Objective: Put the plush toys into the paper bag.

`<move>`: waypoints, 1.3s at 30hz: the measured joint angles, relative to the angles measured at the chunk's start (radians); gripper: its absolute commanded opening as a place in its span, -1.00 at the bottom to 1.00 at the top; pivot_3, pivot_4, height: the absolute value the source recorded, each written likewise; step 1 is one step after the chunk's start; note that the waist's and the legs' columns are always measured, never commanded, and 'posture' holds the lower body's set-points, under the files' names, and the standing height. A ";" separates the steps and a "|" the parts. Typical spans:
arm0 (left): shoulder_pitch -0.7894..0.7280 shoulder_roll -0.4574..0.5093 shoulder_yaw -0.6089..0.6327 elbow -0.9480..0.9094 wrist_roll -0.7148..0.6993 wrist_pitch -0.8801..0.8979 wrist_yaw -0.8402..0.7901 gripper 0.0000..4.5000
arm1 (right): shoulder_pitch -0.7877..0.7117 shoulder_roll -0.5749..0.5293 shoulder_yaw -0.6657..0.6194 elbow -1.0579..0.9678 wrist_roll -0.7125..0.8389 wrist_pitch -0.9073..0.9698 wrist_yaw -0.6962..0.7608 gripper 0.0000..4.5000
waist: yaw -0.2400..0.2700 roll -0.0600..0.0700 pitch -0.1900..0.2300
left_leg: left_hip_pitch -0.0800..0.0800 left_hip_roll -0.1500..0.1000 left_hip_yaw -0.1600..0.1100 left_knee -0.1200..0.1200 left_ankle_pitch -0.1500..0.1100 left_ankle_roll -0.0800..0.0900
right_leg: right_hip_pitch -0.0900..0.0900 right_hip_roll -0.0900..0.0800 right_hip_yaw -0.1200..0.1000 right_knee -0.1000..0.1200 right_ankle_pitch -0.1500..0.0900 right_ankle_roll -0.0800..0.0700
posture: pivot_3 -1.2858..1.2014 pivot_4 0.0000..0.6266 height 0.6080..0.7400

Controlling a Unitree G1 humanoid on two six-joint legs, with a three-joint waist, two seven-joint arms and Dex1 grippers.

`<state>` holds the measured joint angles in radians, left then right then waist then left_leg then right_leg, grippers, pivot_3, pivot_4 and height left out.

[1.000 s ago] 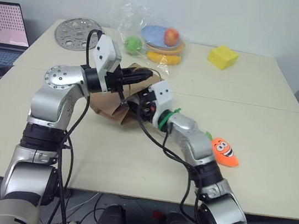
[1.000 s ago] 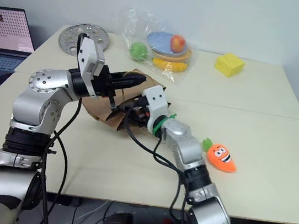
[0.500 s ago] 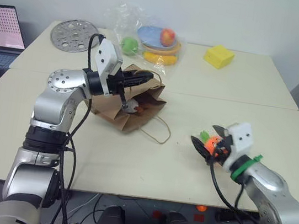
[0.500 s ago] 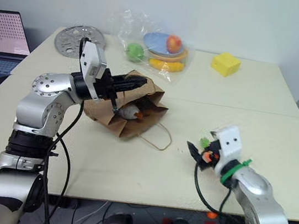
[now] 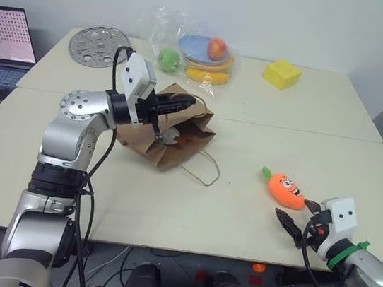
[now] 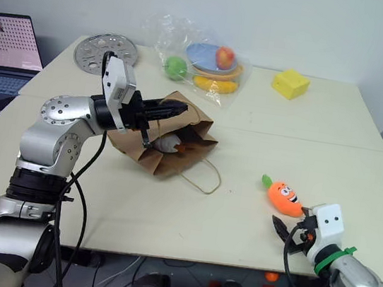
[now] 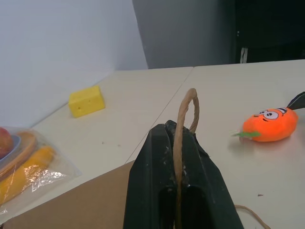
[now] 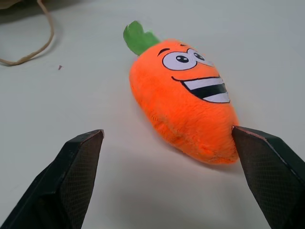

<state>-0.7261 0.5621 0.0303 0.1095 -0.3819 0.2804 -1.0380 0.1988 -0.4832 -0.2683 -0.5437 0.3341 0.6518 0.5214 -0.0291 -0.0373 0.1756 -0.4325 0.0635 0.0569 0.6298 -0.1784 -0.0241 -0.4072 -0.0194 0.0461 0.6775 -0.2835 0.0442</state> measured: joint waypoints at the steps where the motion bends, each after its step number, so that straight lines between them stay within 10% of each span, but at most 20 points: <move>1: 0.000 0.000 0.000 0.000 0.000 0.000 0.000 -1.00 | -0.008 -0.004 0.003 0.016 -0.002 -0.013 0.001 0.98 | 0.000 0.000 0.000 | 0.000 0.000 0.000 0.000 0.000 0.000 | 0.000 0.000 0.000 0.000 0.000 0.001 | 0.03 -0.52 1.00; 5: 0.000 0.002 0.000 -0.001 0.000 0.004 0.001 -1.00 | -0.043 -0.006 0.031 0.072 -0.001 -0.050 0.010 0.73 | 0.000 0.000 0.000 | 0.000 0.000 -0.001 -0.001 0.000 0.000 | 0.000 0.000 -0.002 0.000 0.001 0.001 | 0.03 -0.52 1.00; 16: 0.005 0.007 0.002 -0.030 0.000 0.016 0.004 -1.00 | -0.104 -0.028 0.056 0.110 0.008 -0.077 0.042 -0.97 | 0.000 0.000 0.000 | 0.000 0.000 -0.001 -0.001 0.000 0.000 | 0.000 0.000 -0.001 0.000 0.001 0.001 | 0.03 -0.52 1.00; 39: -0.014 0.014 -0.002 -0.025 -0.001 0.019 -0.007 -1.00 | -0.723 0.284 0.429 0.457 -0.010 -0.019 -0.025 -0.97 | -0.001 0.000 0.000 | -0.002 0.001 -0.002 -0.001 0.000 0.000 | -0.002 0.001 -0.003 0.002 0.002 0.000 | 0.03 -0.52 1.00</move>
<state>-0.7402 0.5764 0.0284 0.0847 -0.3828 0.2994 -1.0452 -0.5244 -0.1995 0.1606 -0.0864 0.3242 0.6323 0.4967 -0.0297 -0.0375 0.1758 -0.4342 0.0644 0.0545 0.6287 -0.1787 -0.0244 -0.4088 -0.0180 0.0431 0.6796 -0.2815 0.0446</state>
